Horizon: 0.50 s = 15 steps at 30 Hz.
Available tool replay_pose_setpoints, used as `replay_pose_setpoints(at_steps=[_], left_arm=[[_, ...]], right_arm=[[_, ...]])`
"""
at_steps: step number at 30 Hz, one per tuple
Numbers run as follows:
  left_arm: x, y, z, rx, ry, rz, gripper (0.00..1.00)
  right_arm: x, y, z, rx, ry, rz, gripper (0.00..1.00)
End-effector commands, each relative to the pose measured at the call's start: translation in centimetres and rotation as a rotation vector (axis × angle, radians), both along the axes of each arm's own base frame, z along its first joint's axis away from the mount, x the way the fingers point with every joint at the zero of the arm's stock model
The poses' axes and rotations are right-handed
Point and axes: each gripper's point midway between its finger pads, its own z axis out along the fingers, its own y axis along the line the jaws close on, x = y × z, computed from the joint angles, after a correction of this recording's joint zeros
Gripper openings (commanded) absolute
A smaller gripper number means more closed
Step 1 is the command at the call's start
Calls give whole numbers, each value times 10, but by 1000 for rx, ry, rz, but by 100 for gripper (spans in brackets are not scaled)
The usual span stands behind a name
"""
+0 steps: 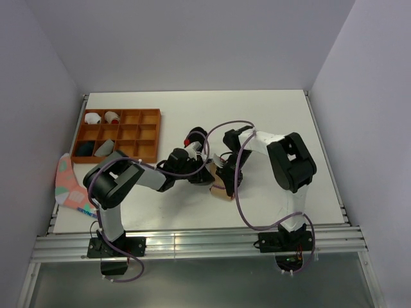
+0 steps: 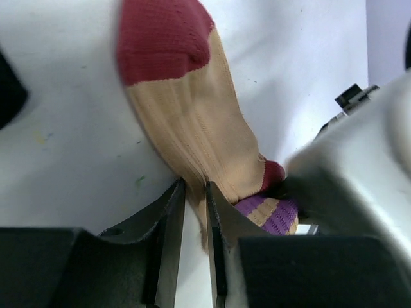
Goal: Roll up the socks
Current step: Roll the sock at the center of the board.
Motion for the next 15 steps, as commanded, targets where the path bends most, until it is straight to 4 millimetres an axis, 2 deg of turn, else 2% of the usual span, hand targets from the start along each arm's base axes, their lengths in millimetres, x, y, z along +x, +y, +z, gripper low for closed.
replay_pose_setpoints(at_steps=[1, 4, 7, 10, 12, 15], left_arm=[[-6, -1, -19, 91, -6, -17, 25], [-12, -2, -20, 86, -7, -20, 23], [-18, 0, -21, 86, -10, -26, 19], [-26, -2, -20, 85, -32, -52, 11], [-28, -3, -19, 98, -53, -65, 3], [-34, -7, -18, 100, -74, -93, 1]], right_arm=[[10, -2, -5, -24, 1, -21, 23], [21, 2, -6, -37, -22, -68, 20], [35, 4, -13, -77, -63, -129, 11], [46, 0, -22, -134, -99, -181, 0], [50, 0, -25, -152, -104, -203, 0], [55, 0, -28, -176, -111, -236, 0]])
